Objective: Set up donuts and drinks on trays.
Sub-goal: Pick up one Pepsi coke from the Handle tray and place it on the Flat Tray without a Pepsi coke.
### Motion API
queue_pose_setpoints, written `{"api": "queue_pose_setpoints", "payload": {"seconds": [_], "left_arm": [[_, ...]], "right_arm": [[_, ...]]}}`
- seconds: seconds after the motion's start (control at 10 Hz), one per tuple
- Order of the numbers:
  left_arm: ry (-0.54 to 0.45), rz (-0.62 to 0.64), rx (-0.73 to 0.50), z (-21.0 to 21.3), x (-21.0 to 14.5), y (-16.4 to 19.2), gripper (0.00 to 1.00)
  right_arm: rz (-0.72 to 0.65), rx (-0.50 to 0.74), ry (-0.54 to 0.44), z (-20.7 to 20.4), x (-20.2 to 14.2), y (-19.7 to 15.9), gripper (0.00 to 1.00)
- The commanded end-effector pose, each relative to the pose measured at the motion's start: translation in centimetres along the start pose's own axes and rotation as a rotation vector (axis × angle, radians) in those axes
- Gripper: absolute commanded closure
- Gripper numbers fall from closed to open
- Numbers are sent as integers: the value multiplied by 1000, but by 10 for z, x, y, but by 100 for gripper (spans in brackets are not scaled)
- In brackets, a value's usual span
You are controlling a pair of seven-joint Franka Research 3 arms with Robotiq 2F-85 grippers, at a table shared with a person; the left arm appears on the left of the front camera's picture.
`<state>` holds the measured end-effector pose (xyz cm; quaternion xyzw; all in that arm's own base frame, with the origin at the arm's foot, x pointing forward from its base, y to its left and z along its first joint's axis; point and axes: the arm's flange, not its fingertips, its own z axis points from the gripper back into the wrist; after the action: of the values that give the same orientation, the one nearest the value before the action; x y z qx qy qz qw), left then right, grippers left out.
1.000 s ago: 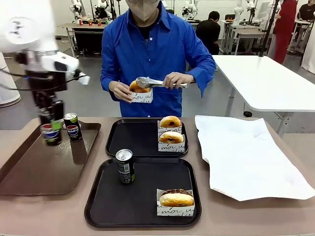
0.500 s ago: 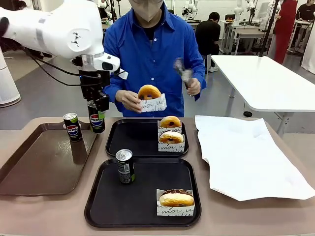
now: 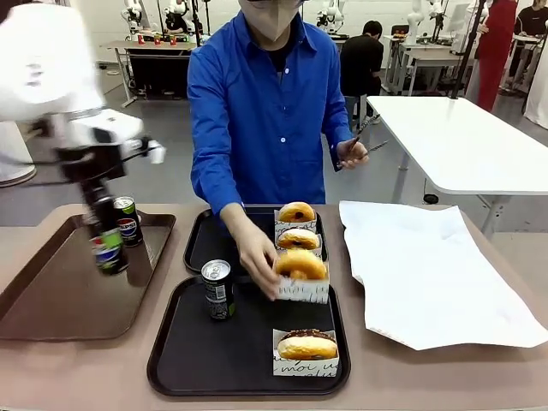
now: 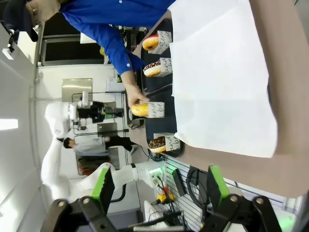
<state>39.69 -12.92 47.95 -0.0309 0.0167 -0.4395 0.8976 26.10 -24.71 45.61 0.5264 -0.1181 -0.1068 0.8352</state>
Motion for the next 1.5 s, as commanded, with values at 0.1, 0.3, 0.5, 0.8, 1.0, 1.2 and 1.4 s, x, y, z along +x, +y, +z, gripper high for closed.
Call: {"api": "queue_pose_setpoints", "payload": {"seconds": [0.1, 0.3, 0.5, 0.8, 1.0, 1.2, 1.4], "left_arm": [[-36, -6, 35, 7, -29, -22, 41], [-40, -11, 60, 17, -20, -18, 41], [-69, 3, 70, 19, -10, -21, 41], [-53, -15, 84, 33, 47, -12, 41], [-56, 45, 101, 37, 95, 1, 41], [-29, 117, 100, 36, 140, 23, 41], [-11, 162, 99, 26, 177, 44, 41]], "right_arm": [[12, 3, 8, 1, -1, 0, 0], [12, 3, 8, 1, -1, 0, 0], [12, 3, 8, 1, -1, 0, 0], [12, 3, 8, 1, -1, 0, 0], [12, 3, 8, 1, -1, 0, 0], [12, 3, 8, 1, -1, 0, 0], [12, 3, 8, 1, -1, 0, 0]]}}
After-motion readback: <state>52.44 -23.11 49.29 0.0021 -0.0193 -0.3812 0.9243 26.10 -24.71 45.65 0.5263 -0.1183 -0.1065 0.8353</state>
